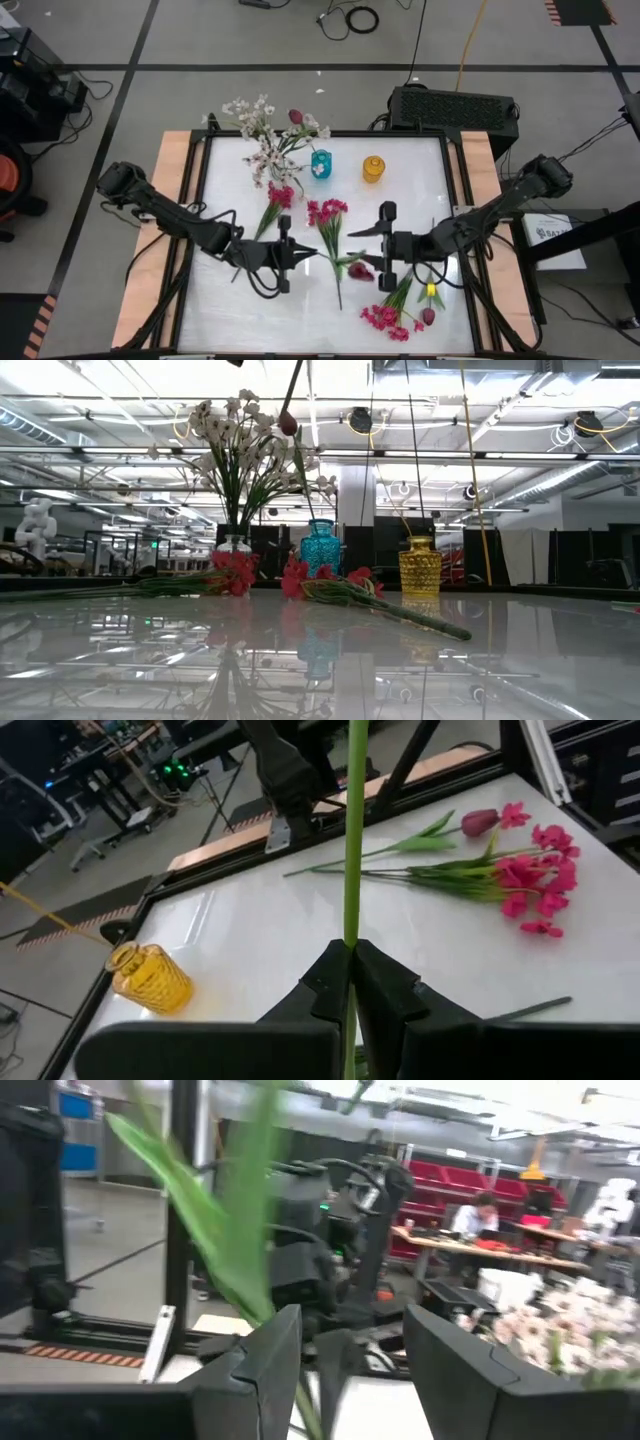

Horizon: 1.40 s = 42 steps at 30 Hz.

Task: Sort flowers into vase by color
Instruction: Put the top red tulip into the blue vase

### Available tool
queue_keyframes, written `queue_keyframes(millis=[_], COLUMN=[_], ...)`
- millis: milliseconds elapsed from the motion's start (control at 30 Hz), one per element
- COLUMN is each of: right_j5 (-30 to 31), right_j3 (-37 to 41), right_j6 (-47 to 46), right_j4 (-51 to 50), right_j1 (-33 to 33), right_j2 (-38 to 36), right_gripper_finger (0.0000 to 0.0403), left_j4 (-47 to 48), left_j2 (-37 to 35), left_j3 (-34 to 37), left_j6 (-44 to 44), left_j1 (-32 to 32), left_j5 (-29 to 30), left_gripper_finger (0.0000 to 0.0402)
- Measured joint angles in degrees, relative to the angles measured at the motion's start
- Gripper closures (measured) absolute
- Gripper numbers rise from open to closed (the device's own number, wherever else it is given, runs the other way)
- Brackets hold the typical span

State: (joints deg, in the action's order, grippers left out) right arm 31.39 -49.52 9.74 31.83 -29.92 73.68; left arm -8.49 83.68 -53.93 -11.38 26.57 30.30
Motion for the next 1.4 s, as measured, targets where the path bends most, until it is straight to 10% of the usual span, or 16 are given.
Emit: queue_keyframes(millis=[867,1400], right_j5=[-12.03,-12.03], right_j3=[-6.08,-7.34], right_j6=[1.43,1.86], right_j4=[6.23,4.50], right_j1=[2.96,2.83], right_j2=[9.94,10.11], right_gripper_finger=[0.0163,0.0320], left_j4=[-5.14,-3.82], left_j2=[0.00,0.02], left_j3=[0.00,0.00], left_j6=[-4.07,-4.00], left_j1=[-0.68,-0.68], left_j5=[-1.20,-1.20], left_gripper_finger=[0.0384,0.0384])
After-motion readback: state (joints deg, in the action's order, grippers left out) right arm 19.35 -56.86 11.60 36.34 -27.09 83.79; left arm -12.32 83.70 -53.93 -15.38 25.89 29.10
